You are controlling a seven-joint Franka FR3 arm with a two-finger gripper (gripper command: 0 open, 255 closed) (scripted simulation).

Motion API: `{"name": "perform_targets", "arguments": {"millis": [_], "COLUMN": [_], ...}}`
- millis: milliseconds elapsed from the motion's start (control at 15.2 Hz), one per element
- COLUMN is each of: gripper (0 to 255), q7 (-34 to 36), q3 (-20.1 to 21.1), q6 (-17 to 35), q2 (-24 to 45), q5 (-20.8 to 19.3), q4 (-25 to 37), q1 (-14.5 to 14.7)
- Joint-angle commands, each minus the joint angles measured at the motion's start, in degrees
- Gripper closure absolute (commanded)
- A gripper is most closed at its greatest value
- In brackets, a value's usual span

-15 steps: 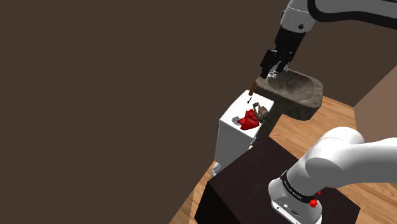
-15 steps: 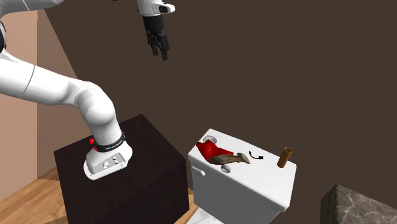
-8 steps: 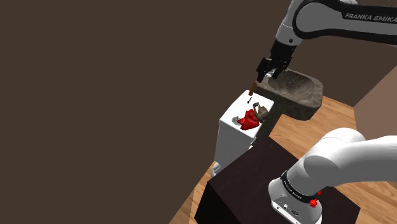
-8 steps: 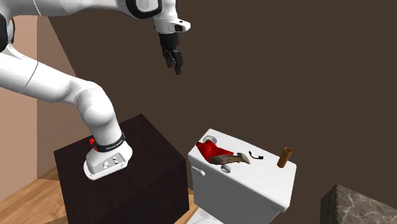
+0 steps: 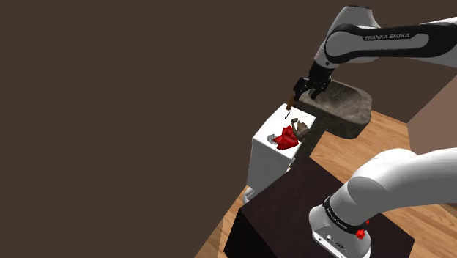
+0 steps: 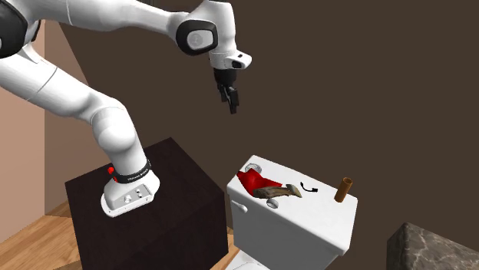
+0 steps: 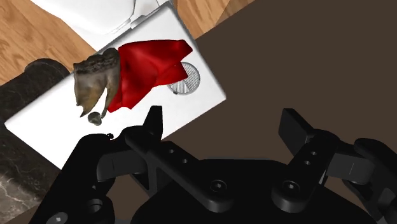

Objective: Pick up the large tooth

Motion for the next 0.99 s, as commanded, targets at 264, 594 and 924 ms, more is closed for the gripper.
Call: {"name": "perform_targets", "arguments": {"millis": [264,594,924], "gripper": [0,0,0], "q7": [-3.0,-7.3,-15.1], "q3": [-6.5,-12.1,-17.0], "q6": [10.8,18.9,25.2], "q2": [9.6,19.1,30.2], "q5": [1.6,6.5,16.8], "q4": [0.0,1.6,5.0], "q1": [-1.5,-1.4,-0.8]}}
